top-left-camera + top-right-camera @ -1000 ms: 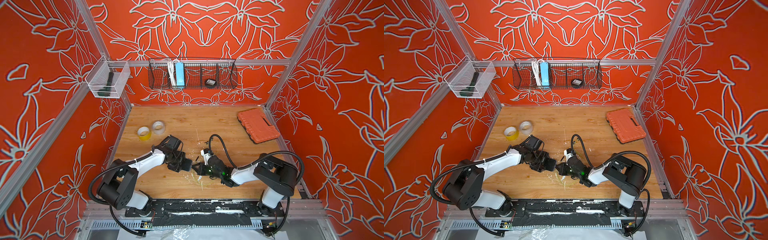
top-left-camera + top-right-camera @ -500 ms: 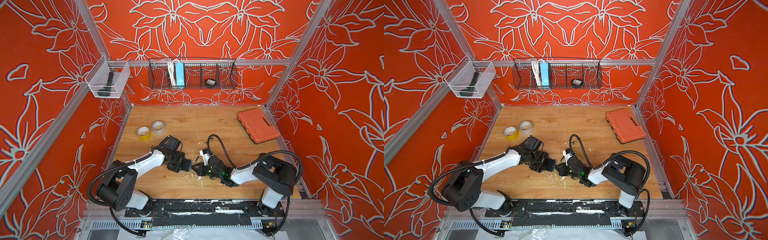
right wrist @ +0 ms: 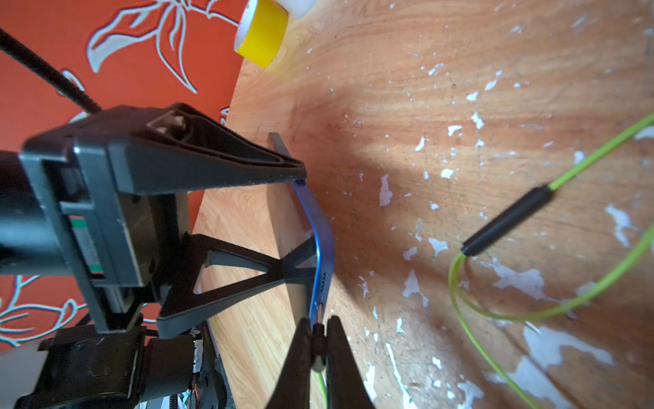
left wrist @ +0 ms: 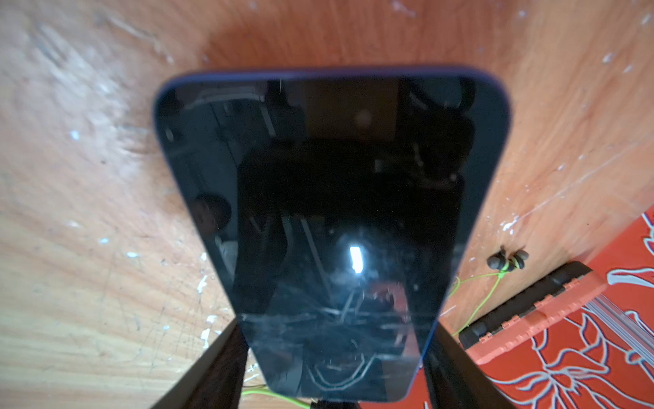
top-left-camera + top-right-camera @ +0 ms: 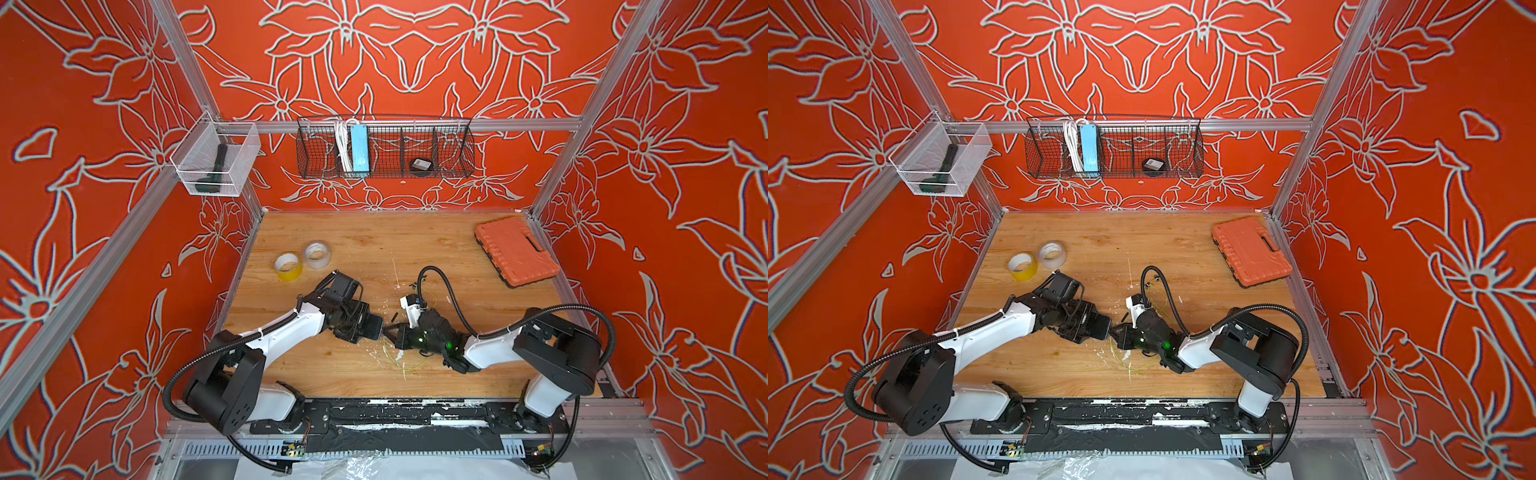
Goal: Plug wired earphones into phones
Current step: Insert the wired earphone into the phone.
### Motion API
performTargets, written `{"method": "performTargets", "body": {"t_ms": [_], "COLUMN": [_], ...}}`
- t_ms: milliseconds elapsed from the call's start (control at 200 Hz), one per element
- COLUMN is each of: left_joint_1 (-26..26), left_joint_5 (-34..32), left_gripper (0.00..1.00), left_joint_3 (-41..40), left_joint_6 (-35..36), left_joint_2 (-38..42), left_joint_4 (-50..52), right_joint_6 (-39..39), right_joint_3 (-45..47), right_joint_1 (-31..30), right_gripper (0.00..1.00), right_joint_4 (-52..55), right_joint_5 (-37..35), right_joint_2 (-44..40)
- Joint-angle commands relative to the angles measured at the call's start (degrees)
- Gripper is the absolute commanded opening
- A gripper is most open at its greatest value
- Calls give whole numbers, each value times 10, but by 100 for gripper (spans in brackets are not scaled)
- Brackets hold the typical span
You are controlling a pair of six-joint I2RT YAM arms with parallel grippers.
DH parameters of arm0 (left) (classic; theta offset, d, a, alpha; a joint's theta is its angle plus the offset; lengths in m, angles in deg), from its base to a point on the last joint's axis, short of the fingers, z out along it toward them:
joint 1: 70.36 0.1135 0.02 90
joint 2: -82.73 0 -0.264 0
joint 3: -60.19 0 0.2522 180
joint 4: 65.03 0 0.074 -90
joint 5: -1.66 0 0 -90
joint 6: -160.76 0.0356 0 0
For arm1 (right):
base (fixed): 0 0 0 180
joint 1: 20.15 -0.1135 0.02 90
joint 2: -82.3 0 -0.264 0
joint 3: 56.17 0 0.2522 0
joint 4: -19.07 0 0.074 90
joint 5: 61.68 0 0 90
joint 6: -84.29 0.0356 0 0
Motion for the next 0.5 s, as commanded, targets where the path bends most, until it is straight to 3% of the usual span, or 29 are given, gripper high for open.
{"method": "performTargets", "body": {"t_ms": [0,130,405,495], "left_joint_1": [-13,-13,-17,-21], "left_joint_5": [83,87,76,79], "left_gripper": [56,55,54,54], "left_joint_3": [9,8,5,-2], "left_joint_6": [-17,-15,-20,-27], "left_joint_2": [24,37,77,82], "left_joint_4": [-52,-55,-52,-66], "right_joint_6": [-11,-22,-43,-43], "right_joint_3": [-5,-4,-38,-36], "right_joint_1": [-5,-6,-4,-4], "right_gripper": [0,0,0,0], "right_joint_4": [-62,-76,30,-1], "right_joint_5": [35,42,21,26], "right_joint_2": [-15,-16,-40,-41]}}
